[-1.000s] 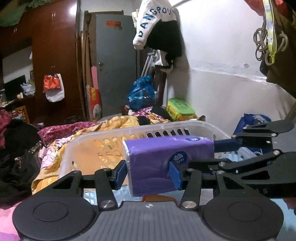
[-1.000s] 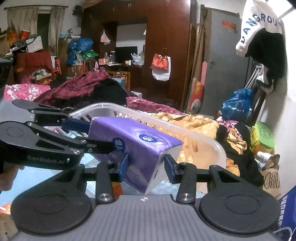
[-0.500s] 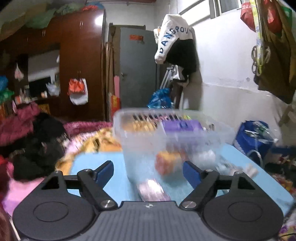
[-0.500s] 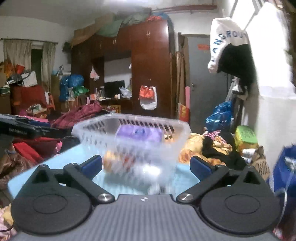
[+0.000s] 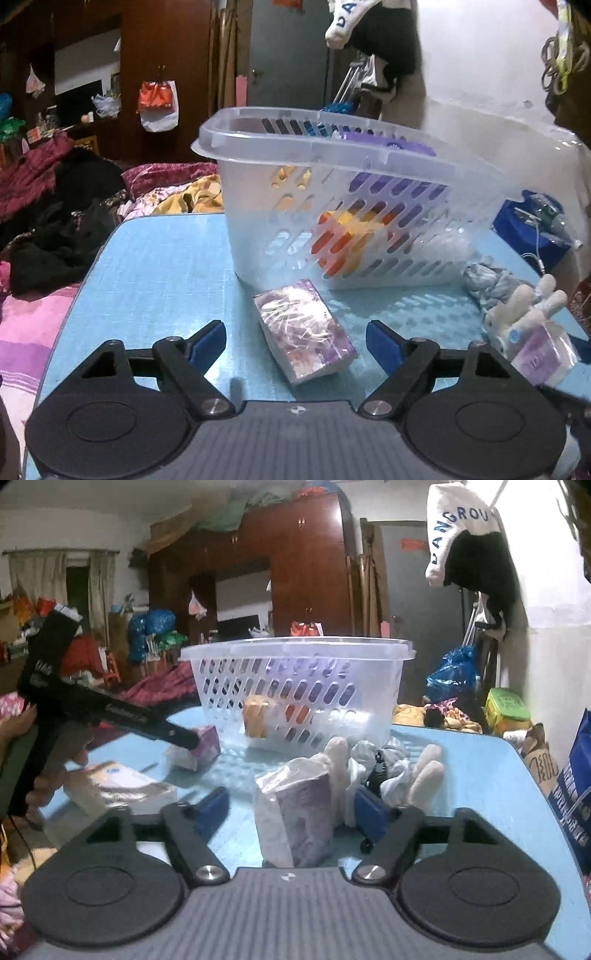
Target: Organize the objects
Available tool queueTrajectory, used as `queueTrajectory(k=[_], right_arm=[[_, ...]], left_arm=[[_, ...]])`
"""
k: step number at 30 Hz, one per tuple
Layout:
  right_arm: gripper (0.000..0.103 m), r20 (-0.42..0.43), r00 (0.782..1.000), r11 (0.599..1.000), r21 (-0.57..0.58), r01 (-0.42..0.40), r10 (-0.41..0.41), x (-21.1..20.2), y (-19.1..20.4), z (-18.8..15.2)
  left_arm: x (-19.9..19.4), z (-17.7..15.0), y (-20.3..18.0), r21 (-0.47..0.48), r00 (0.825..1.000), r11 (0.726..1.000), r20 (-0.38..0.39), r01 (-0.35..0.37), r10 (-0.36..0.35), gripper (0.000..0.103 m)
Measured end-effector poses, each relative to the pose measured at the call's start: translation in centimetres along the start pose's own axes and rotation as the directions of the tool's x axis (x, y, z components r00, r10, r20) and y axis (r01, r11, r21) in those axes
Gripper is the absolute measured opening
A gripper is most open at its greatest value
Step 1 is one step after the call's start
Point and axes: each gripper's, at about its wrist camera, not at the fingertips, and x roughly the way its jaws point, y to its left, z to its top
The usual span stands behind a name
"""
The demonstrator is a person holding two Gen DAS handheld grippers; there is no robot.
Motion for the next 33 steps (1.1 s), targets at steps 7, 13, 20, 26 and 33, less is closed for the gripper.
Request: queueTrajectory(k=[7,13,20,26,33], right_arm=[[0.057,-0.020,0.999,0.999,-0.038,0.032,-0.033,0.7,0.6,-0.8],[0.050,-0.019,1.000,0.999,-0.049,0.016,-0.017,0.6,0.5,-1.0],[0.050,0.083,0.996,0.998,-0.063,-0.014,0.019,-1.7,0.5,-0.6],[0.049,0.124,0.989,0.996,-0.040,-0.073,0.078,-2.7,-0.5,0.0],[0.049,0.169,0.978,0.992,-0.021,-0.123,0.125,-3.4,-1.5,1.0]], left_arm=[[2.6,-0.4,-1.6,0.037,0.995,0.997,-0.075,-0.069,0.072,0.071],[1.0,-1.2,-2.0,0.036,0.999,0.998,-0.006,-0.047,0.048,0.055],[-3.5,-2.4,-1.2,0.011,0.983,1.000,0.185,0.019,-0.021,0.054],[-7.1,-4.1,-1.5,0.047,0.942,0.996,0.325,0.075,-0.086,0.054],[-8.3,-4.3,-2.4,0.063,0.923,0.993,0.367,0.099,-0.115,0.054]])
